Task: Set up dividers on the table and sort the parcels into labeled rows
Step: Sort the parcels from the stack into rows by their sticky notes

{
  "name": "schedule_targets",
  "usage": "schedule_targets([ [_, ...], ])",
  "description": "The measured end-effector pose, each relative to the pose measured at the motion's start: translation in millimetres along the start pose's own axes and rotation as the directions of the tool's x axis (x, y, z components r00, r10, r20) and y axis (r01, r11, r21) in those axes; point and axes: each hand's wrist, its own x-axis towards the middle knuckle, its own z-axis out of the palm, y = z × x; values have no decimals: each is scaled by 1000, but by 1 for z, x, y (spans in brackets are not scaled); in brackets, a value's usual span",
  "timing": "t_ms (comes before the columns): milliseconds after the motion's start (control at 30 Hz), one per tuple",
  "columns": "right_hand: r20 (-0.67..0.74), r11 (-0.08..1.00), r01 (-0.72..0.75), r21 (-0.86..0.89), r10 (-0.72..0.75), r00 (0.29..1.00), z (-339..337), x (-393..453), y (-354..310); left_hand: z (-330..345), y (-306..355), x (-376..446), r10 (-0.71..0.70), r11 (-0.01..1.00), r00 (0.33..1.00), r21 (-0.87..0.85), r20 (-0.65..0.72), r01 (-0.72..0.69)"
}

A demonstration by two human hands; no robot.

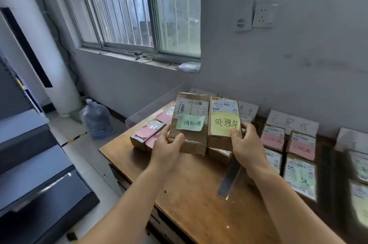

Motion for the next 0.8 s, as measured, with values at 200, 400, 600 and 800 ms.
schedule_targets([
  [200,-5,995,-99,27,99,995,42,46,1,-8,-3,66,-41,999,999,5,24,41],
  [400,-43,987,-159,25,160,986,62,69,4,-11,-11,109,-70,997,995,-12,75,71],
  [600,-110,975,-222,-7,220,969,73,68,12,-14,-19,136,-71,997,987,-17,141,75],
  [800,-156,956,-276,-95,260,953,103,36,14,-33,-24,160,-60,996,975,-56,215,74],
])
